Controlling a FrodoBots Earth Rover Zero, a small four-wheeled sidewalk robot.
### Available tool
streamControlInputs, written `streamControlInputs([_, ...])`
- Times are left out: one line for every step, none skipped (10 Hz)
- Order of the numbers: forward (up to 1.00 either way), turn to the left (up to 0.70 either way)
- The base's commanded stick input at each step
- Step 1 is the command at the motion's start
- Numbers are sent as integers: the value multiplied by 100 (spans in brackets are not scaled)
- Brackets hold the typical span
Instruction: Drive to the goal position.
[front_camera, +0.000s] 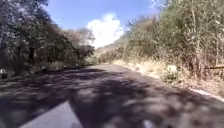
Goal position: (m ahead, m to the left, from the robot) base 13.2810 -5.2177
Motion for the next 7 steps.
streamControlInputs([50,0])
streamControlInputs([50,0])
streamControlInputs([50,0])
streamControlInputs([50,0])
streamControlInputs([50,0])
streamControlInputs([50,0])
streamControlInputs([50,0])
